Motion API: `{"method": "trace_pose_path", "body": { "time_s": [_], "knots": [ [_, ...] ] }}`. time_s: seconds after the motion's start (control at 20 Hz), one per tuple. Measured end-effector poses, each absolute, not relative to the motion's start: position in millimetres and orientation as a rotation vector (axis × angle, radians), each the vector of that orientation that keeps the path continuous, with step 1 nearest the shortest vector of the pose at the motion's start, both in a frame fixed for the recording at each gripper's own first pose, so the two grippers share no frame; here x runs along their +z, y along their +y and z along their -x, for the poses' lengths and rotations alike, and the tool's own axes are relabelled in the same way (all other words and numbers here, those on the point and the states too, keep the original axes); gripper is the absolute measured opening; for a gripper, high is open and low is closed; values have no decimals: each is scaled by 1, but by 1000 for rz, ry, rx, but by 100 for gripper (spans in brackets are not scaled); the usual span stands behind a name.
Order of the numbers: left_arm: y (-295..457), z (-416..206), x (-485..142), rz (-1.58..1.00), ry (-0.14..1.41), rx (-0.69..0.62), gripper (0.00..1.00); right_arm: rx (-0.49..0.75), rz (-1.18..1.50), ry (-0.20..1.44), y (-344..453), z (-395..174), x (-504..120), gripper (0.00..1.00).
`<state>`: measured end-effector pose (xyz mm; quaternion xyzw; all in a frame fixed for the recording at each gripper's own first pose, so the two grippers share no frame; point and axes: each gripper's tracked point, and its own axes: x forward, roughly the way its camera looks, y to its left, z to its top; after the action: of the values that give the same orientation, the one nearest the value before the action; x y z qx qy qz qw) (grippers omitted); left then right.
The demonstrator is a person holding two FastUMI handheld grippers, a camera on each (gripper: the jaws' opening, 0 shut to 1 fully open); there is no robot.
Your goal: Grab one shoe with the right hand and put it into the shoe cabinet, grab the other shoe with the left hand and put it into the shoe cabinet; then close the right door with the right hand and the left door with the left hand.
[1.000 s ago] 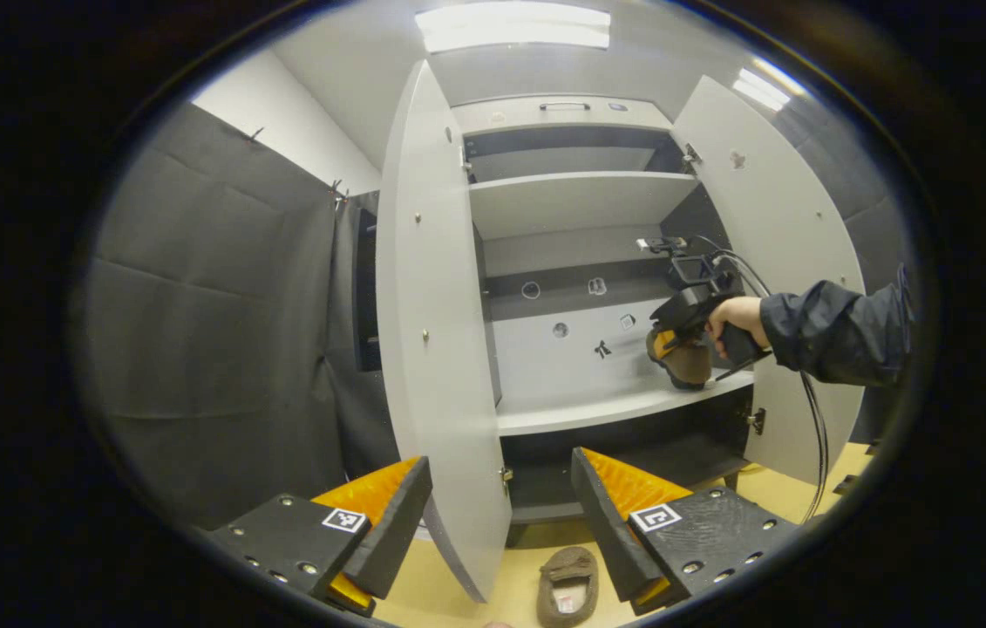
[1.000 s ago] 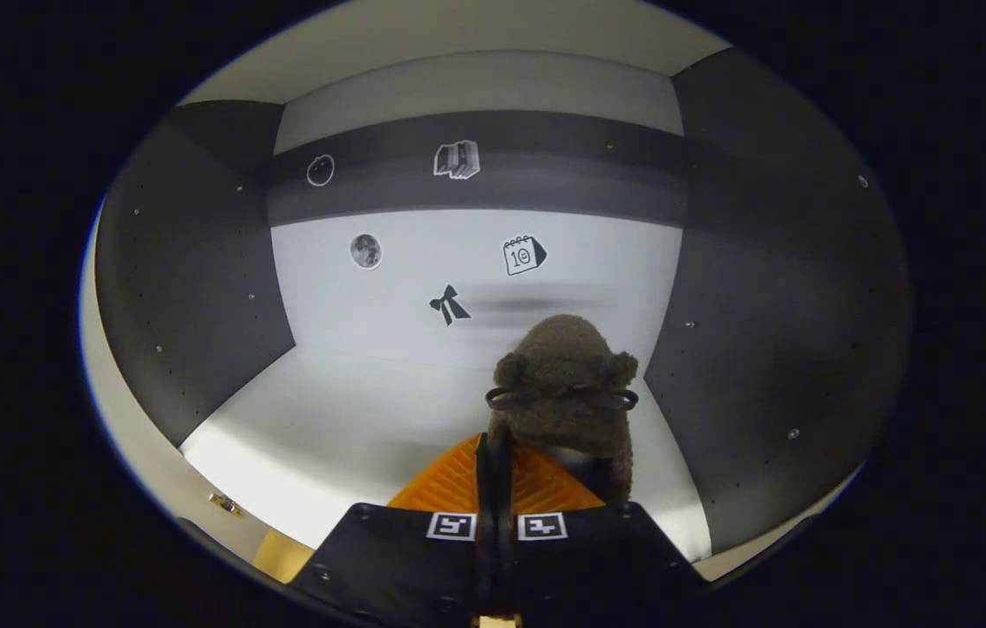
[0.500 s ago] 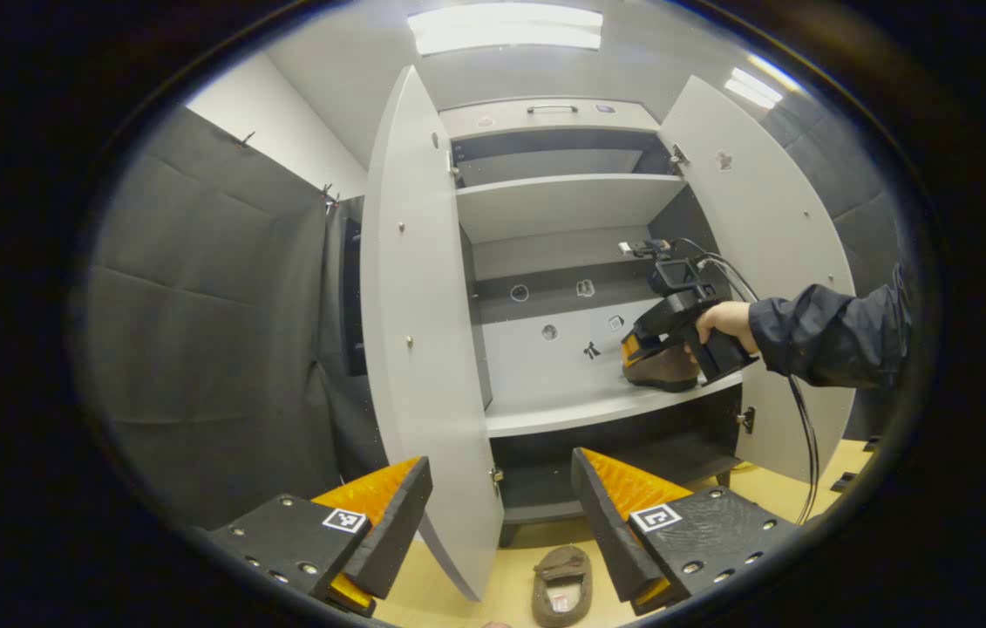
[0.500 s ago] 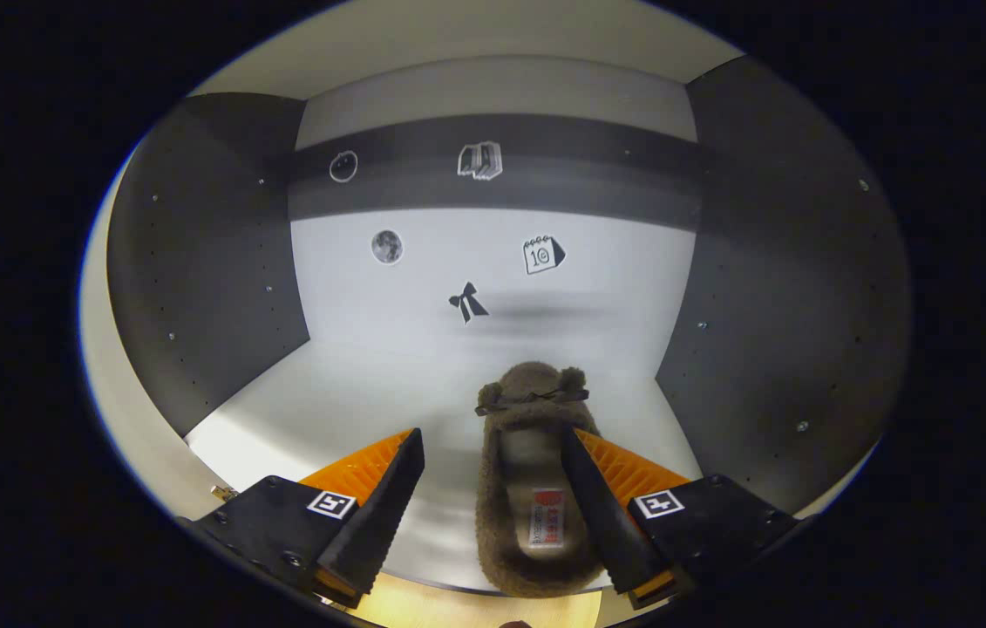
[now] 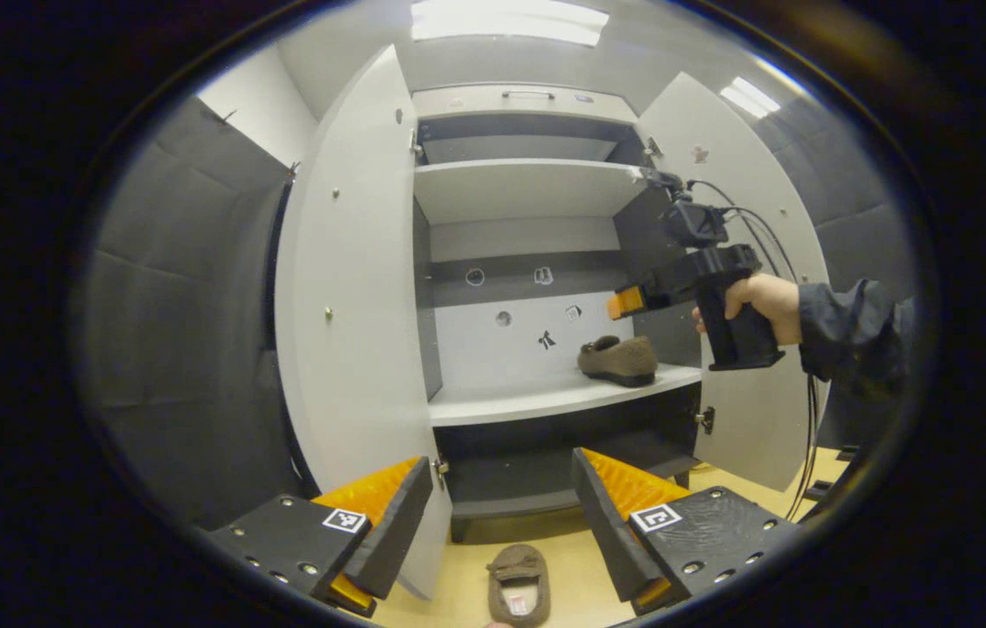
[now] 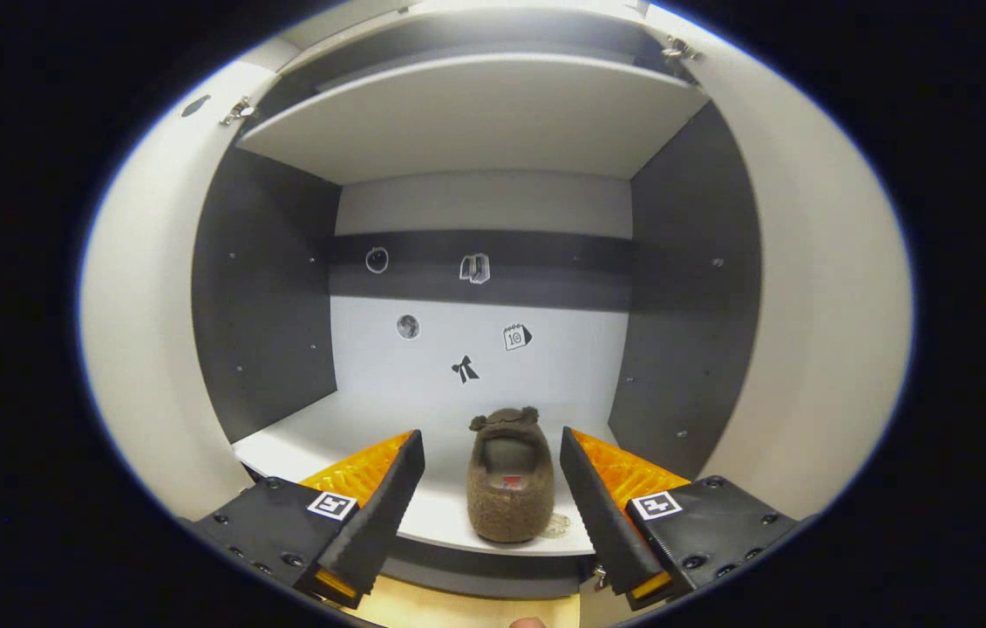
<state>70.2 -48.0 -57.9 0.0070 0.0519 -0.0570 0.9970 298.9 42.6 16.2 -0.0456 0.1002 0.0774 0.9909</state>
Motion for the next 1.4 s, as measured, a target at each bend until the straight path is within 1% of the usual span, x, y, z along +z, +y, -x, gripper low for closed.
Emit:
{"method": "trace_pose_path", "body": {
  "time_s": [0.05, 0.25, 0.35, 0.45, 0.55, 0.6, 0.65, 0.95, 1.3, 1.35, 1.4],
  "knots": [
    [-52, -74, -63, -6, 119, -129, 99, 156, 104, 184, 39, -288, 19, 97],
    [-65, -87, -92, 7, 184, -179, 99, 150, 123, 148, 32, -251, 25, 97],
    [-71, -92, -111, 9, 218, -193, 99, 151, 119, 152, 29, -234, 19, 99],
    [-70, -98, -130, -2, 257, -193, 99, 154, 122, 154, 28, -219, 13, 97],
    [-65, -104, -154, -19, 305, -183, 99, 147, 131, 162, 24, -205, 5, 99],
    [-63, -108, -166, -24, 332, -177, 99, 145, 130, 166, 24, -201, 0, 99],
    [-60, -109, -179, -27, 364, -171, 93, 142, 125, 174, 23, -195, -3, 99],
    [-49, -105, -258, -34, 576, -125, 93, 163, 100, 228, 28, -174, -28, 99],
    [-47, -97, -324, -101, 733, -129, 93, 180, 84, 290, 34, -168, -50, 98],
    [-46, -94, -333, -107, 755, -126, 99, 180, 88, 296, 33, -169, -52, 97],
    [-46, -92, -340, -109, 775, -122, 92, 180, 92, 302, 33, -168, -54, 99]
  ]
}}
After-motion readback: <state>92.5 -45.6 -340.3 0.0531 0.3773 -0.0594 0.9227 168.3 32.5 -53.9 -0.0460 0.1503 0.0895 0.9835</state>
